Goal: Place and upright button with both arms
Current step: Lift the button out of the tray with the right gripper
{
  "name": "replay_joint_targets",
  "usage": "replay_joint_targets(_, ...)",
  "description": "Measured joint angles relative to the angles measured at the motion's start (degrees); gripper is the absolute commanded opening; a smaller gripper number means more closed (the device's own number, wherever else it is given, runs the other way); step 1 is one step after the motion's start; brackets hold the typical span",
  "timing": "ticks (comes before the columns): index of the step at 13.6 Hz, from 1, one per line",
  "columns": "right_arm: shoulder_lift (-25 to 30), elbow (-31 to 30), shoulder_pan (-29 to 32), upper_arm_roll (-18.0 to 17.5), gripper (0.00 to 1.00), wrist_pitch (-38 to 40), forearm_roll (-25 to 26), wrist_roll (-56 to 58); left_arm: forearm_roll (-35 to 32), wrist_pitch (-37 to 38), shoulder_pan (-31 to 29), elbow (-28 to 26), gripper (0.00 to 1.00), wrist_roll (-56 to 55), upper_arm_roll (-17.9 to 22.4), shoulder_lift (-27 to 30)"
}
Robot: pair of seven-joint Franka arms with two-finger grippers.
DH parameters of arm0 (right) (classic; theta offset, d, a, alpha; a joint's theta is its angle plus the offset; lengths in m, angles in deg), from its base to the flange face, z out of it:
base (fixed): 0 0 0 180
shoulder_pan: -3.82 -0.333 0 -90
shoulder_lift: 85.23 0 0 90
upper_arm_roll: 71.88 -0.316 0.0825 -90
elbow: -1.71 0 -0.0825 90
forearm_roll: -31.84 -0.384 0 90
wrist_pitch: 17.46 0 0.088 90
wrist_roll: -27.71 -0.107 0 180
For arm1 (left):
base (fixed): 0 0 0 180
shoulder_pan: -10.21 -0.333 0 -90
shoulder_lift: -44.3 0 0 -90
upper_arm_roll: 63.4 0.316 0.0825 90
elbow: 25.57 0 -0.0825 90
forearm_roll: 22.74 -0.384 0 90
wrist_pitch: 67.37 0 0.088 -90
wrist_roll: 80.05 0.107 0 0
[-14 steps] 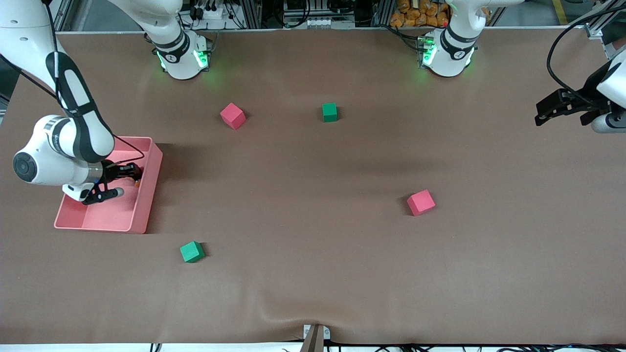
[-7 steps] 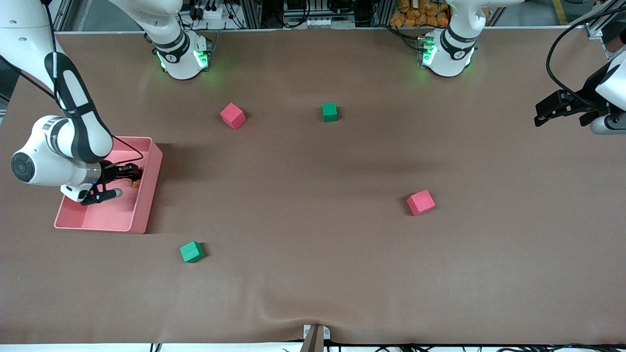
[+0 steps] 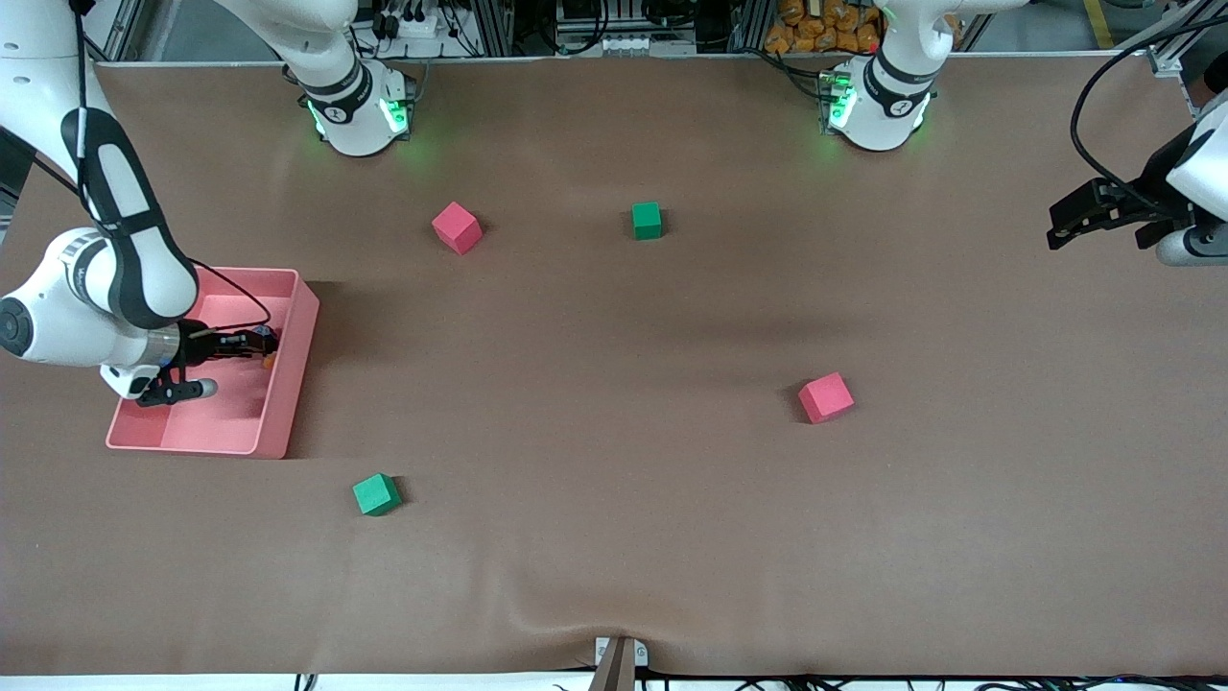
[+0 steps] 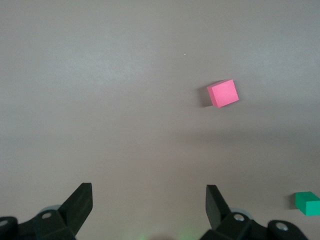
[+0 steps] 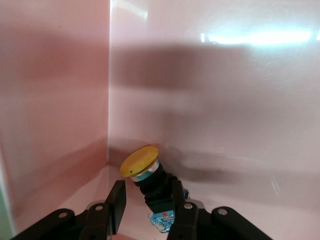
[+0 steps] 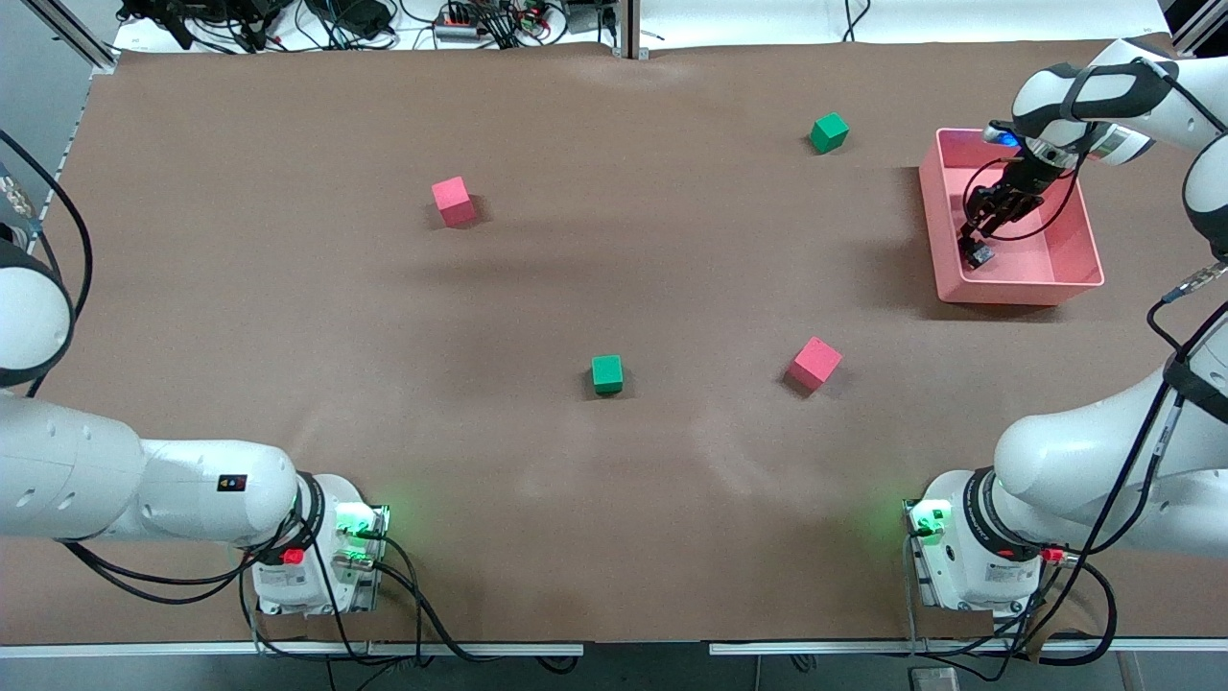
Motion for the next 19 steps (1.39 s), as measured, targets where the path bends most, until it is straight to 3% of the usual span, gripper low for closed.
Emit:
replay_joint_targets(11, -3.3, 0.1, -0.1, 0.0, 0.48, -2.4, -0.1, 0.0, 0.0, 0.0, 0.0, 0.0, 1.00, 0.0, 0.0, -0.1)
replay_joint_targets(14, -3.3, 0.2, -0.1, -0.1, 0.15, -2.3, -0.1, 0.2, 0.0, 0.0, 0.0, 0.0, 1.00, 0.0, 0.0, -0.1)
replay_joint_targets(15, -3.3, 0.2, -0.1, -0.1, 0.09, -2.1, -0.1, 0.2, 0.0, 0.0, 0.0, 0.0, 1.00, 0.0, 0.0, -0.1)
replay_joint_targets(19, -3.3, 0.4, -0.1, -0.1, 0.06, -1.9, -0.1, 0.2, 0.0, 0.0, 0.0, 0.0, 1.00, 0.0, 0.0, -0.1)
